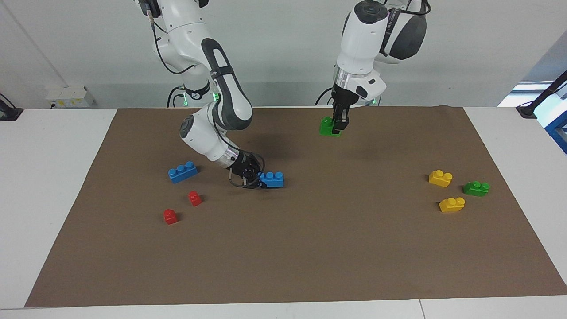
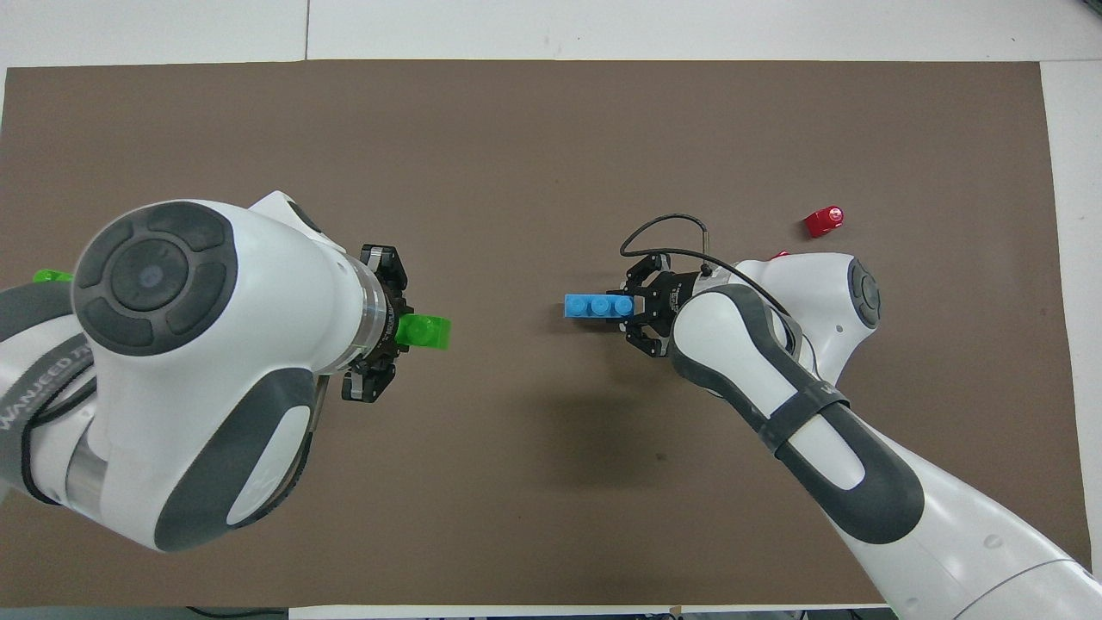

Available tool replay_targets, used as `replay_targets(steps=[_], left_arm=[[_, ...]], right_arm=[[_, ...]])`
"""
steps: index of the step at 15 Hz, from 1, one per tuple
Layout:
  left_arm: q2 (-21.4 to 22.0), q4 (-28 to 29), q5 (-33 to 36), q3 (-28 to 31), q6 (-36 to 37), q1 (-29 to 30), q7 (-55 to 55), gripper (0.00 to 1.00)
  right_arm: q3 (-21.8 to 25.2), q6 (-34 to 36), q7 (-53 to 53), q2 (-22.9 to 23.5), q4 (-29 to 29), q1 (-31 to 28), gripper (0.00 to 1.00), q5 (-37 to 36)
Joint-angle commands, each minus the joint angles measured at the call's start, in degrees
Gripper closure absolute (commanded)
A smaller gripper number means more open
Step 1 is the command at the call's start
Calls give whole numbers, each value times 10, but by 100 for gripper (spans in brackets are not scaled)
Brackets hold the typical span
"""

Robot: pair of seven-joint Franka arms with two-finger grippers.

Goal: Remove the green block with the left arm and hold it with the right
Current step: 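Carry the green brick outward with the left gripper while the right gripper carries blue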

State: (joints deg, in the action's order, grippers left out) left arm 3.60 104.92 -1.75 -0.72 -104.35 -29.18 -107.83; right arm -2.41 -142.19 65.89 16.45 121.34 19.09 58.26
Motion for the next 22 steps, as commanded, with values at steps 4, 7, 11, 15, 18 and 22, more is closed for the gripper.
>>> replay_targets(steps=[4,7,11,15,18,22], left_arm=[[27,55,-12,-2,1,71,138,100],[34,76,-12,-2,-9,123,229,100],[55,136,-12,-2,-75,182,314,100],[55,173,-12,-2,-118,233,406,100],[46,204,-12,-1,-161,257,463,100],[9,221,-12,0,-225,269,489,100]], right_arm=[[-1,95,-38,-32,3,-92,100,-77],[-2,150,-48,-41,-6,-143,100,-135],[-1,183,-90,-47,-8,-187,100,-158],[-1,184,-113,-47,-8,-208,100,-183],[-1,182,-130,-47,-5,-221,100,-183],[-2,172,-149,-50,8,-223,100,-183]])
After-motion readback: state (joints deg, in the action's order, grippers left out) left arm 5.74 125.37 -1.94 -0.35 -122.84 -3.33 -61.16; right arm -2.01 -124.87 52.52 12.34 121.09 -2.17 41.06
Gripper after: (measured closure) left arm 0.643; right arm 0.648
